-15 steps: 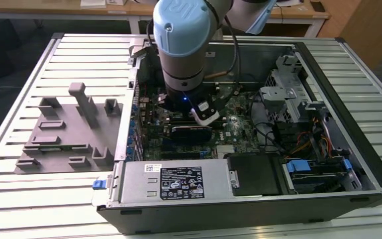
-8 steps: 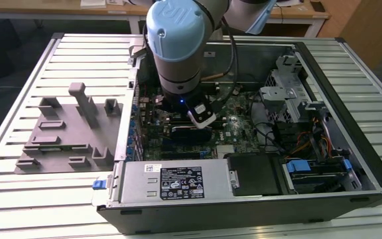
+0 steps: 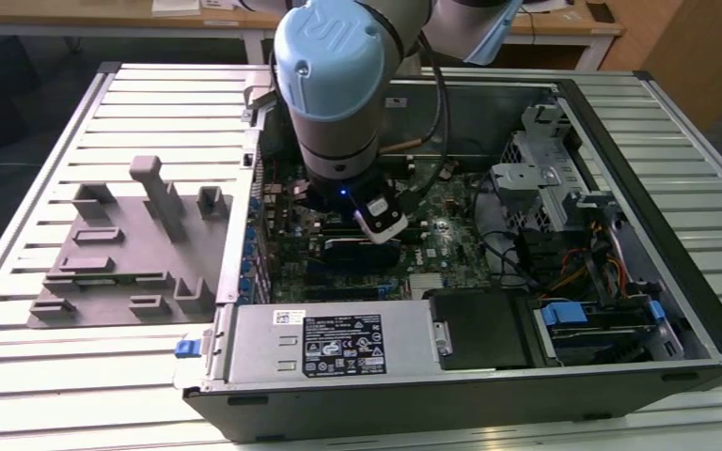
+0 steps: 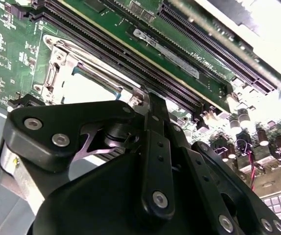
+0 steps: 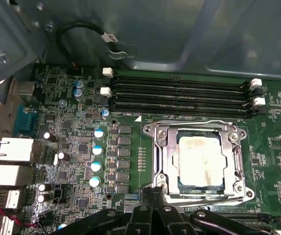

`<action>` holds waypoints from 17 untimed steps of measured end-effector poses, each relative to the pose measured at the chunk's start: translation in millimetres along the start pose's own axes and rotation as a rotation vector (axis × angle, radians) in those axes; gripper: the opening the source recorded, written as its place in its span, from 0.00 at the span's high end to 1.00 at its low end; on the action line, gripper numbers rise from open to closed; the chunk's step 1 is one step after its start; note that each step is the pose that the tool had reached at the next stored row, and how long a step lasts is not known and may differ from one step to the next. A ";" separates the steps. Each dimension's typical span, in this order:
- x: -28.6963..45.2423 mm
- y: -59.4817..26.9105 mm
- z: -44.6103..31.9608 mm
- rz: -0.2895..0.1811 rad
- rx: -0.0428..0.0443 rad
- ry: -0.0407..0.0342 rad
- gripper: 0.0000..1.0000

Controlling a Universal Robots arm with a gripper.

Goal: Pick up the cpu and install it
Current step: 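Install the second cpu locking lever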

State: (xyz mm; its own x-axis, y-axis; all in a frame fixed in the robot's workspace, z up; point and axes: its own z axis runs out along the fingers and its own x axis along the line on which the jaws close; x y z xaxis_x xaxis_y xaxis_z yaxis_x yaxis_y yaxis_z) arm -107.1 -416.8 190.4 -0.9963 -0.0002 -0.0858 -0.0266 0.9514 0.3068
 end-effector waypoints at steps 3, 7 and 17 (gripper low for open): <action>0.0 -0.3 1.3 0.000 -0.0064 -0.0020 0.89; 0.0 -0.4 1.7 0.000 -0.0144 -0.0033 0.89; -2.3 7.9 -23.7 0.000 -0.0139 -0.0031 0.89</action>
State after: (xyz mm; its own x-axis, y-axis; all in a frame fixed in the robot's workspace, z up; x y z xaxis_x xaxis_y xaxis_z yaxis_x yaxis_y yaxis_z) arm -107.0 -416.7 215.5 -0.9961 0.0009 -0.0887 -0.0276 0.9470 0.3200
